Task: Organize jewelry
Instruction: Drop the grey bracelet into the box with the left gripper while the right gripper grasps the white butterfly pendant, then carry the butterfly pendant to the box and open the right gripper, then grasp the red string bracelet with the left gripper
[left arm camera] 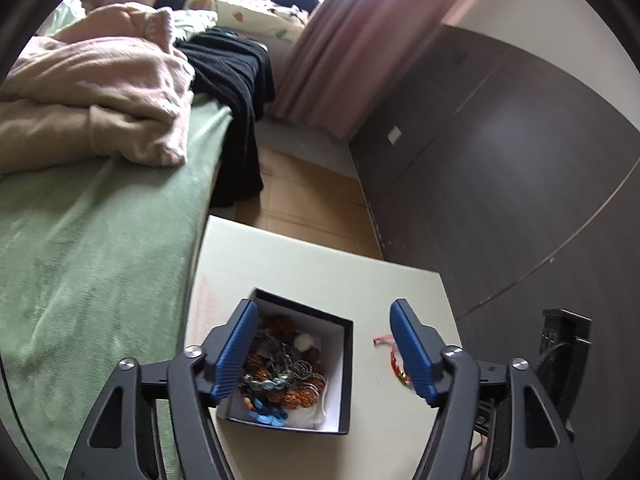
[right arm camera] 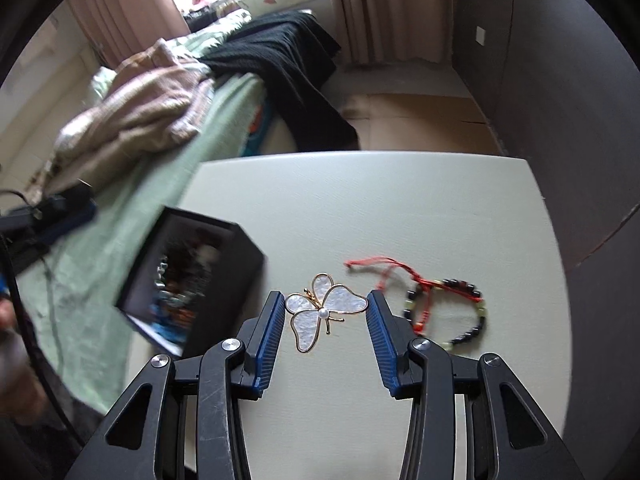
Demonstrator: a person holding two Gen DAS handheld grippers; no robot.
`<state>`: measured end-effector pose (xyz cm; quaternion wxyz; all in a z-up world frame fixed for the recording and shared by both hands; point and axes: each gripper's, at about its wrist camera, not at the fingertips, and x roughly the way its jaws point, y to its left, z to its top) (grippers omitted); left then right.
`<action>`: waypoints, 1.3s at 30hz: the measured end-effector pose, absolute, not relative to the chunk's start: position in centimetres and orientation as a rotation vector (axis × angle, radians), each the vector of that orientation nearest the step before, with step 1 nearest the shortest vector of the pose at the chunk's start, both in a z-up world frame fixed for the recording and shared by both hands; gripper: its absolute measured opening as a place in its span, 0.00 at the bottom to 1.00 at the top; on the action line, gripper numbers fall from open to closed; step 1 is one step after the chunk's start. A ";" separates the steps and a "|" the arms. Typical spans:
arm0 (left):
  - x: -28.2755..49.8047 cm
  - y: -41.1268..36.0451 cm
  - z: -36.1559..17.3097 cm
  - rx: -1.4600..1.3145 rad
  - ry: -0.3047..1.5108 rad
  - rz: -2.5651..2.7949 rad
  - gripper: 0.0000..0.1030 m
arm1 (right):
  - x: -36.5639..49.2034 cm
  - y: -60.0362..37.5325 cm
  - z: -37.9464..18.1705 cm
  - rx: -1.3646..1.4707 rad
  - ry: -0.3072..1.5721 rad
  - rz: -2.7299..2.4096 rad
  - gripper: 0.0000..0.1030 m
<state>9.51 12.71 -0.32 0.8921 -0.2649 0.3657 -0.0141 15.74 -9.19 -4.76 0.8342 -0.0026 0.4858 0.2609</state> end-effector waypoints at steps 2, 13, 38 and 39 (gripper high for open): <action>9.4 13.3 -0.2 -0.554 0.754 -0.027 0.71 | 15.5 -9.0 -4.2 0.055 1.009 0.594 0.42; 8.6 16.7 -0.4 -0.580 0.736 0.067 0.71 | 14.4 -4.8 -3.7 0.270 0.974 0.802 0.42; 9.6 8.6 -0.2 -0.447 0.782 -0.056 0.80 | 14.5 -13.8 -3.4 0.282 1.002 0.513 0.71; 9.7 8.1 -0.3 -0.437 0.789 -0.061 0.80 | 14.6 -14.4 -3.6 0.287 1.015 0.492 0.71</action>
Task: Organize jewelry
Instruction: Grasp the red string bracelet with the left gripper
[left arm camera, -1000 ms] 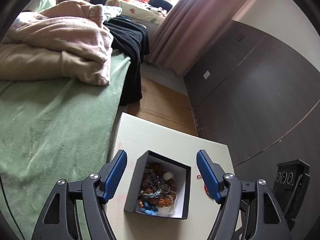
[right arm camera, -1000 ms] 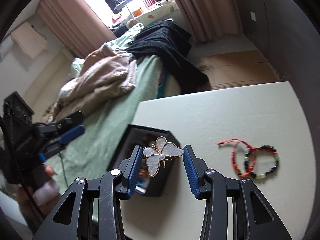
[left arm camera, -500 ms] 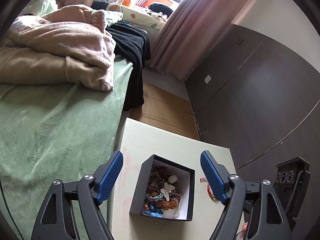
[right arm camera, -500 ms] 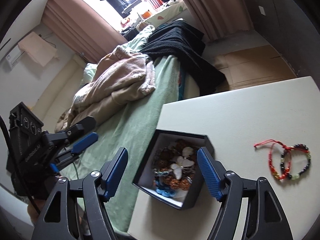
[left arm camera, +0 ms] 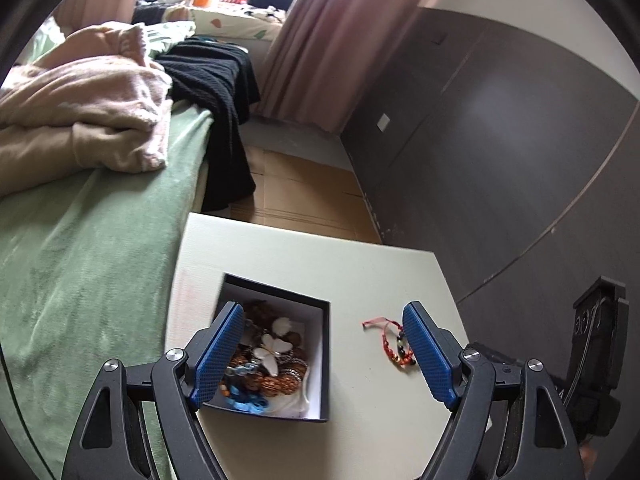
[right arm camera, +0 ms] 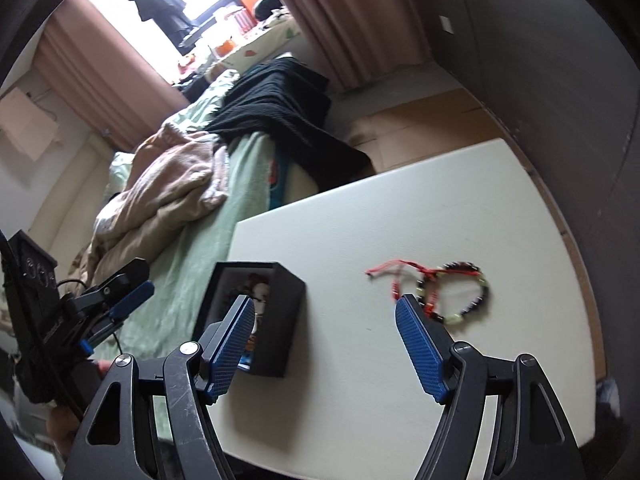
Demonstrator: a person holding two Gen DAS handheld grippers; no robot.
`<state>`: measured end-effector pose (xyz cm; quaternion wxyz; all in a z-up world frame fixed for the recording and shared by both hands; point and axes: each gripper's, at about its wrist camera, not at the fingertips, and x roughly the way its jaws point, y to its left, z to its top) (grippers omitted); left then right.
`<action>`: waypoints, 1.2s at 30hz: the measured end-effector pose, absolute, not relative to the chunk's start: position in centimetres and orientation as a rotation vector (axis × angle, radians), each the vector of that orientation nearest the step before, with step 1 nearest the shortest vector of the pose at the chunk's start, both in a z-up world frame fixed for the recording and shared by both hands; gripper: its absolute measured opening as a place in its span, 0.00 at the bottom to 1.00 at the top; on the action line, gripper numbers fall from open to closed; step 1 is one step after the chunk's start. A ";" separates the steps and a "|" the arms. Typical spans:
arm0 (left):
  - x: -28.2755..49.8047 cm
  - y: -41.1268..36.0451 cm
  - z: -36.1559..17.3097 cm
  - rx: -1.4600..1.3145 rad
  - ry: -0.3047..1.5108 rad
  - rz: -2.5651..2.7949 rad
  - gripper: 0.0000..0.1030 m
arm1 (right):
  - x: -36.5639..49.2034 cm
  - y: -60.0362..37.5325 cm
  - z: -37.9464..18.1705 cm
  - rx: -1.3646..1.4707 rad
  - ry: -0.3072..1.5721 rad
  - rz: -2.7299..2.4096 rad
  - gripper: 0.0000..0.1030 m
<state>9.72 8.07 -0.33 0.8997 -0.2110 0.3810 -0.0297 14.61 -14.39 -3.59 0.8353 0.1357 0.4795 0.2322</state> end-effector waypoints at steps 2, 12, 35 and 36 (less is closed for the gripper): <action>10.2 6.5 -0.8 -0.422 0.811 -0.072 0.80 | 14.7 -15.6 -3.8 0.301 1.028 0.457 0.71; 12.3 1.1 -2.3 -0.328 0.859 -0.108 0.79 | 15.3 -21.9 -4.5 0.378 1.060 0.318 0.71; 18.2 -6.3 -9.8 -0.174 1.062 -0.103 0.34 | 17.6 -26.1 -6.2 0.493 1.118 0.251 0.71; 18.4 -6.5 -10.0 -0.171 1.064 -0.099 0.34 | 17.8 -25.9 -6.4 0.475 1.120 0.238 0.71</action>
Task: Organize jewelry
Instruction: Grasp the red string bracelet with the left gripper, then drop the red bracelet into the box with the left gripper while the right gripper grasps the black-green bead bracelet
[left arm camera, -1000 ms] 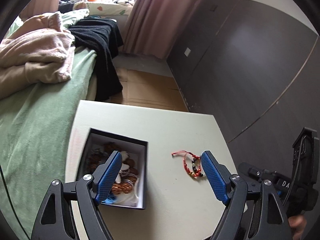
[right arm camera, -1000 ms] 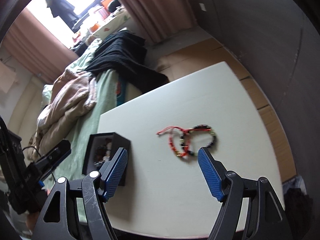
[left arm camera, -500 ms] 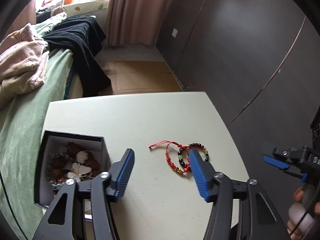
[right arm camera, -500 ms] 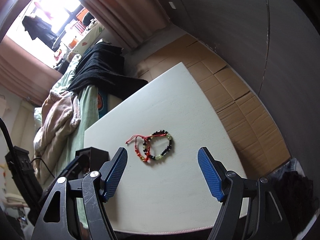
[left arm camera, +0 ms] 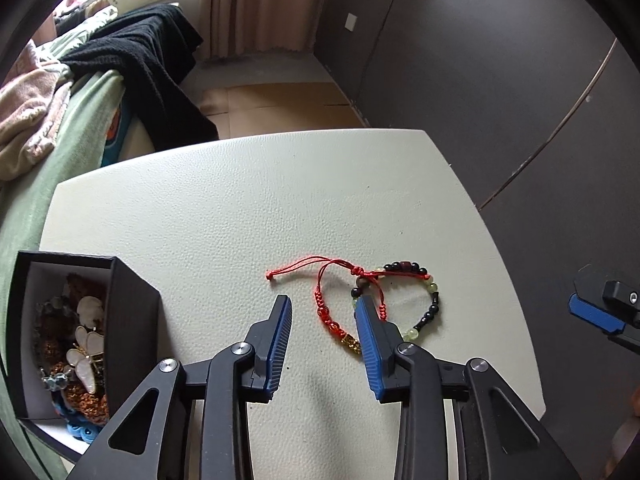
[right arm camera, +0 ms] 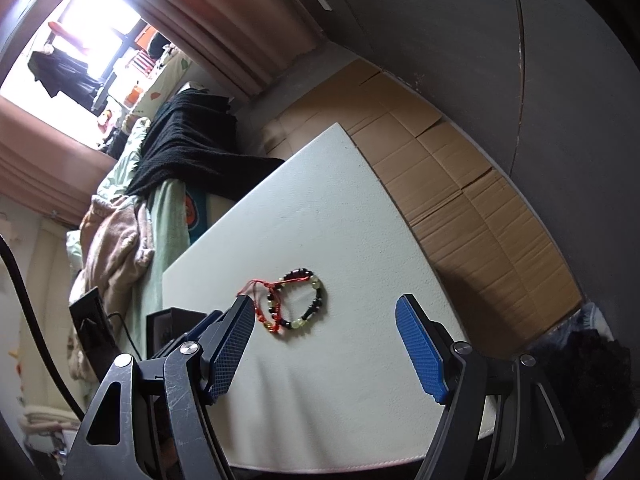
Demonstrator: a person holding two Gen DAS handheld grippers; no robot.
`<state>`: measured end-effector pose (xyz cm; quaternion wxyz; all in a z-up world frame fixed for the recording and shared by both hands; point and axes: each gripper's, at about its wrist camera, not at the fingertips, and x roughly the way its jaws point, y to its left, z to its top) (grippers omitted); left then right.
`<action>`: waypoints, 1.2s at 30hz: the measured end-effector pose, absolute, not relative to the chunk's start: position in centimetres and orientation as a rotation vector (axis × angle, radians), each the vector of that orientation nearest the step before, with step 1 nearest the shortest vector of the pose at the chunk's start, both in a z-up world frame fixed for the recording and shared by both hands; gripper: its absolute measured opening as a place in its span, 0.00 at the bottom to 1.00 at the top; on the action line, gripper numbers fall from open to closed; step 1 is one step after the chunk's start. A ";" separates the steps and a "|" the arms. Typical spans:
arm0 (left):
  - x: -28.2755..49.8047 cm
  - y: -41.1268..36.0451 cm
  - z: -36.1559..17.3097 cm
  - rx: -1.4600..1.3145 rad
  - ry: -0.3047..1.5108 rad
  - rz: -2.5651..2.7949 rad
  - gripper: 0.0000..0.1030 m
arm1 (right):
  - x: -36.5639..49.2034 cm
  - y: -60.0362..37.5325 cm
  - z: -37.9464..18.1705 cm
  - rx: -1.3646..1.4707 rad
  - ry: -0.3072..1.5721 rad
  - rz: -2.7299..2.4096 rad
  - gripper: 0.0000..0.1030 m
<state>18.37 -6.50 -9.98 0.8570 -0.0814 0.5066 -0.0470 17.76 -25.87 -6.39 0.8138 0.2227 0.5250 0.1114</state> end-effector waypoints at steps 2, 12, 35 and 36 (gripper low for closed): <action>18.7 -6.8 -10.6 -0.165 1.077 -0.097 0.34 | 18.0 -25.7 -6.6 0.445 1.124 0.219 0.71; 18.8 -7.5 -11.9 -0.083 1.094 -0.072 0.14 | 19.2 -24.1 -7.8 0.397 1.166 0.217 0.71; 17.7 -1.8 -6.3 -0.301 0.961 -0.169 0.06 | 22.3 -18.9 -11.0 0.185 1.236 0.246 0.47; 17.6 -1.3 -6.1 -0.313 0.956 -0.172 0.06 | 22.4 -18.6 -11.3 0.166 1.238 0.235 0.45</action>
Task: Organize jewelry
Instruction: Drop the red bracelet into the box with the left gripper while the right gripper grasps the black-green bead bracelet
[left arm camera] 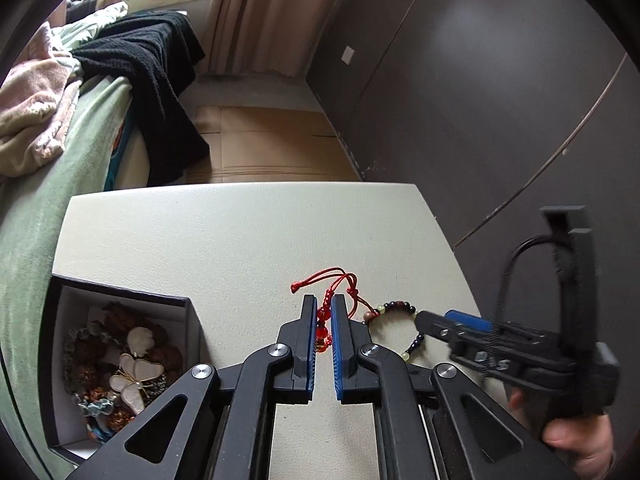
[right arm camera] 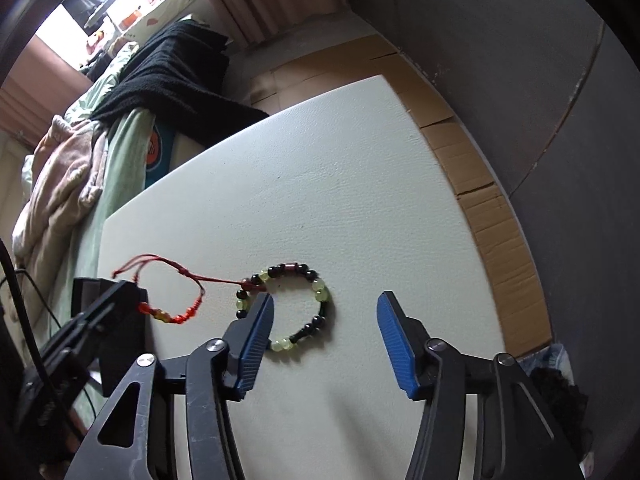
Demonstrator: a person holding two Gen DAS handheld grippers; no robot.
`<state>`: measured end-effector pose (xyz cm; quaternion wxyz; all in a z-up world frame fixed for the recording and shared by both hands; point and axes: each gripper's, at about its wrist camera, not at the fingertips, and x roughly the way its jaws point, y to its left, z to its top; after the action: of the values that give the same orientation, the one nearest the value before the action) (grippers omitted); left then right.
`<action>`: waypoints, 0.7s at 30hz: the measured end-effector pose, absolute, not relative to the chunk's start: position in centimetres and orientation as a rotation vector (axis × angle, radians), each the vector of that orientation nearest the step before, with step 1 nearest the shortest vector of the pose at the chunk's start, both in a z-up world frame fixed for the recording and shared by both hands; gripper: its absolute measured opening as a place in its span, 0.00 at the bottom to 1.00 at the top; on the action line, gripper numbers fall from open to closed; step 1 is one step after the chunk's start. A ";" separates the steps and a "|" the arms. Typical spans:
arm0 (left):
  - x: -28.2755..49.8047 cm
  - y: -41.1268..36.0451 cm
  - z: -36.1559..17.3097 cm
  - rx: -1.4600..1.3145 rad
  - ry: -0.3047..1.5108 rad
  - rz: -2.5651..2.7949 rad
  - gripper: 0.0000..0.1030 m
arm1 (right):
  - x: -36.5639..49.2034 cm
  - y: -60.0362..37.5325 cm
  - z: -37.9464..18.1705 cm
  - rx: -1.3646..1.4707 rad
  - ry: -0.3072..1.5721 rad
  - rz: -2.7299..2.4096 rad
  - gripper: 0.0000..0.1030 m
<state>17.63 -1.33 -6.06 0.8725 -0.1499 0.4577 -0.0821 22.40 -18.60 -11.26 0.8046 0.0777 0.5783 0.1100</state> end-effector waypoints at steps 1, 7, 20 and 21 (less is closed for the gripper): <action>17.6 -1.0 -5.9 -0.320 0.952 -0.171 0.06 | 22.5 -18.2 -11.5 0.132 1.238 0.217 0.43; 16.8 1.9 -4.9 -0.373 0.926 -0.148 0.06 | 22.6 -16.1 -12.2 -0.023 1.210 0.166 0.39; 12.7 6.3 -1.7 -0.428 0.843 -0.133 0.06 | 19.5 -15.9 -7.5 0.046 1.094 0.285 0.09; 12.3 6.6 -1.5 -0.427 0.837 -0.128 0.06 | 19.1 -15.9 -7.2 0.067 1.085 0.301 0.09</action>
<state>12.26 6.58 -1.47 0.8897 -0.2057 0.4029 -0.0617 19.12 -15.93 -7.16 0.8450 0.0320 0.5144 0.1427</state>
